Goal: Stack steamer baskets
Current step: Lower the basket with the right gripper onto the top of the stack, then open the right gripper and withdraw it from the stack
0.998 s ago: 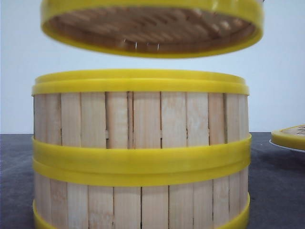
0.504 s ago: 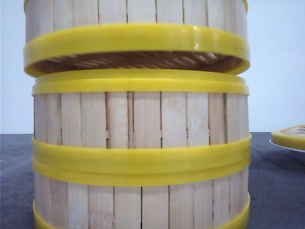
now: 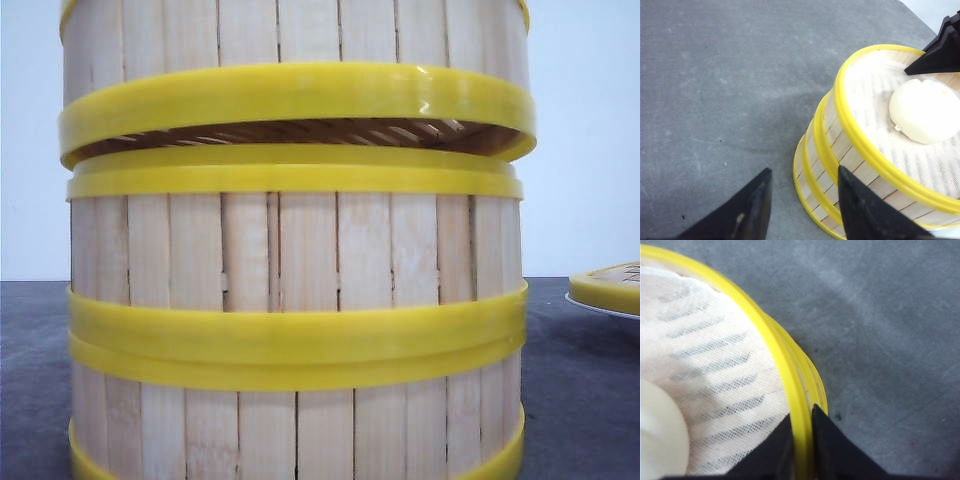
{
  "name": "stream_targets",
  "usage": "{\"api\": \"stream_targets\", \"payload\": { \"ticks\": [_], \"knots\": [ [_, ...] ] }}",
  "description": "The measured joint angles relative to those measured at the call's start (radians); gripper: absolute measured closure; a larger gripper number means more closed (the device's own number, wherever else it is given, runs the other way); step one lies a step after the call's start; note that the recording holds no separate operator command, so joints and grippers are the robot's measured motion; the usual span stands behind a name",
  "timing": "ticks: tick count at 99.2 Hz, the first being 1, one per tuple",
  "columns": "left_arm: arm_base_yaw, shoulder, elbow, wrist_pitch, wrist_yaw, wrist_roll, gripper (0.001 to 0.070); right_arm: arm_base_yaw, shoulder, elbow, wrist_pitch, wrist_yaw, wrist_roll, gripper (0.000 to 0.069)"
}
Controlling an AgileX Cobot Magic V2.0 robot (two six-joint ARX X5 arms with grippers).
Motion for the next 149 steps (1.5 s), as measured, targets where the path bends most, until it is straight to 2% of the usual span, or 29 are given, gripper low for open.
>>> {"api": "stream_targets", "payload": {
  "ticks": [73, 80, 91, 99, 121, 149],
  "knots": [
    [0.000, 0.000, 0.000, 0.000, 0.000, 0.000, 0.0471, 0.000, 0.015, 0.000, 0.001, -0.002, -0.018, 0.0663],
    [0.000, 0.000, 0.000, 0.000, 0.000, 0.000, 0.0471, 0.000, 0.015, 0.000, 0.000, -0.003, -0.018, 0.0626],
    [0.000, 0.000, 0.000, 0.000, 0.000, 0.000, 0.0471, 0.000, 0.015, 0.000, -0.001, -0.003, -0.017, 0.0491],
    [0.000, 0.000, 0.000, 0.000, 0.000, 0.000, 0.0471, 0.000, 0.015, 0.000, 0.000, -0.003, -0.017, 0.0438],
    [0.000, 0.000, 0.000, 0.000, 0.000, 0.000, 0.0471, -0.002, 0.010, 0.000, 0.031, 0.002, -0.012, 0.0414],
    [0.000, 0.000, 0.000, 0.005, 0.000, 0.003, 0.0471, -0.014, -0.158, 0.000, 0.042, 0.166, 0.021, 0.0390]
  ]
}}
